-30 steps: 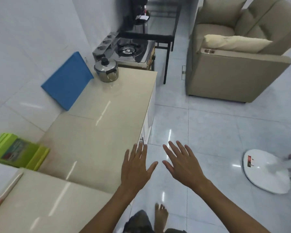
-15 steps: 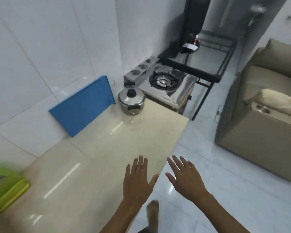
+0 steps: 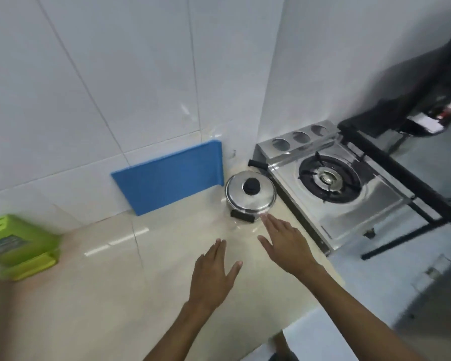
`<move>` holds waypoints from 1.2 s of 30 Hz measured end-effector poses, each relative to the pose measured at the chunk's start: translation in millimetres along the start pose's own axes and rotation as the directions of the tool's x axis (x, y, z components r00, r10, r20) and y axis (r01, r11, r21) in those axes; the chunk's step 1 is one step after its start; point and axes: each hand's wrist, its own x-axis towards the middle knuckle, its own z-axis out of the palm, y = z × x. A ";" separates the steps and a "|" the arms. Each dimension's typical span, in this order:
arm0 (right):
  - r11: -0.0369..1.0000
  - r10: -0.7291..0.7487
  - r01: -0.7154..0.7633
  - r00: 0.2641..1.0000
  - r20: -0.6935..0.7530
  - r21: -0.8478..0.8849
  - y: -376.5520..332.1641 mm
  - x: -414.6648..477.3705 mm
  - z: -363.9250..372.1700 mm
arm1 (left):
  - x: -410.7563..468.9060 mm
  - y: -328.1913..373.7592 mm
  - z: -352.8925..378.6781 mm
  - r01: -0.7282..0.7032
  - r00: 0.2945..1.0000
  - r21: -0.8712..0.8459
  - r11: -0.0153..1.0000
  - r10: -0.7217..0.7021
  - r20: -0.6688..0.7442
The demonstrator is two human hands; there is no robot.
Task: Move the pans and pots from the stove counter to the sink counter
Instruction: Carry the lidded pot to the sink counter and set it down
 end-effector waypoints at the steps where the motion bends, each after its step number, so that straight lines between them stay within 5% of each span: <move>1: 0.999 -0.034 0.034 0.999 -0.006 0.011 11.8 24.6 -3.4 | 11.8 6.5 0.0 0.058 0.998 -0.057 0.997 -0.059 -0.022; 4: 0.988 -0.146 0.145 0.989 0.007 0.050 46.9 92.0 -11.7 | 46.9 30.5 7.6 0.300 0.951 -0.243 0.923 -0.310 -0.004; 7: 0.976 -0.186 0.182 0.982 0.021 0.120 79.4 150.9 -23.7 | 78.6 59.8 10.0 0.507 0.830 -0.509 0.696 -0.554 0.068; 15: 0.950 -0.237 0.203 0.964 0.124 0.237 135.3 267.8 -15.8 | 148.5 88.7 26.0 0.606 0.578 -0.766 0.215 -0.780 0.239; 21: 0.952 -0.229 0.169 0.947 0.226 0.256 145.4 311.8 7.9 | 168.3 101.3 37.0 0.594 0.514 -0.789 0.154 -0.828 0.225; 30: 0.883 -0.190 0.112 0.973 0.130 0.455 138.2 326.8 29.2 | 170.1 103.8 54.8 0.498 0.443 -0.862 0.090 -0.881 0.165; 36: 0.846 -0.140 0.019 0.972 0.187 0.532 141.0 291.8 17.1 | 134.8 101.4 50.3 0.459 0.378 -0.882 0.107 -0.922 0.084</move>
